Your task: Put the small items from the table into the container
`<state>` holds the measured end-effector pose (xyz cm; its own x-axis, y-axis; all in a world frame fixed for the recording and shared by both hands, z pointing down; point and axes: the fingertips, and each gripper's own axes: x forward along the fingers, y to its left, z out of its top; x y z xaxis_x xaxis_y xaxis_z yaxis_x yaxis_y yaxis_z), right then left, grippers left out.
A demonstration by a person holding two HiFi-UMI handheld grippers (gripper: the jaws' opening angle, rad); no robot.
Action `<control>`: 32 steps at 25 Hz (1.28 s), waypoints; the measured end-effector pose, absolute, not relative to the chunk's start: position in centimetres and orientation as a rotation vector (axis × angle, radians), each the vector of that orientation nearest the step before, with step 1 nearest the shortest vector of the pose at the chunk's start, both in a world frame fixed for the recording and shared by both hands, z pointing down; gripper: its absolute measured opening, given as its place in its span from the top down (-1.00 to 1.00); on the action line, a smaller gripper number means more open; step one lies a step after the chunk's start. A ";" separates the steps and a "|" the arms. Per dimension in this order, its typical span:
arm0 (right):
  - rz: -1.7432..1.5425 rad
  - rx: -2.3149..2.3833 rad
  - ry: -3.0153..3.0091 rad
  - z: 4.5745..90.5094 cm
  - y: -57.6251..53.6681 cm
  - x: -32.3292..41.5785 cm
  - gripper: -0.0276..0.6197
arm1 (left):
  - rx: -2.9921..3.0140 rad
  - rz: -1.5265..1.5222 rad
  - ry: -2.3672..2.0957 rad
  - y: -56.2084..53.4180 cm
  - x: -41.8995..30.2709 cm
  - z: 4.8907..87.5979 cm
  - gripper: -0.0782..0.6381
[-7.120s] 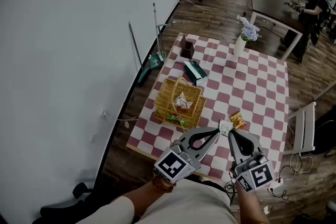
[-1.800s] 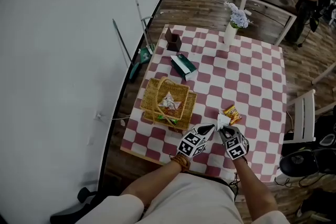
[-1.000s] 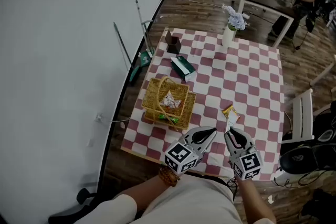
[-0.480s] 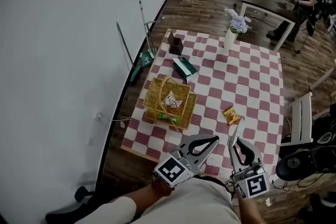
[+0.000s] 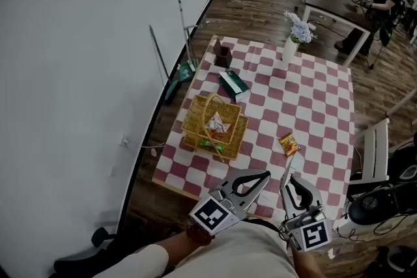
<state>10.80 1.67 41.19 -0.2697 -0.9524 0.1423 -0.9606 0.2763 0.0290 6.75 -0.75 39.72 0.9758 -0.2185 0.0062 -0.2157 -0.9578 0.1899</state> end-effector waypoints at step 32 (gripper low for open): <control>0.169 1.298 -2.550 44.5 -6.0 1.1 0.63 | 2.847 0.026 -0.784 -6.7 -3.0 42.3 0.73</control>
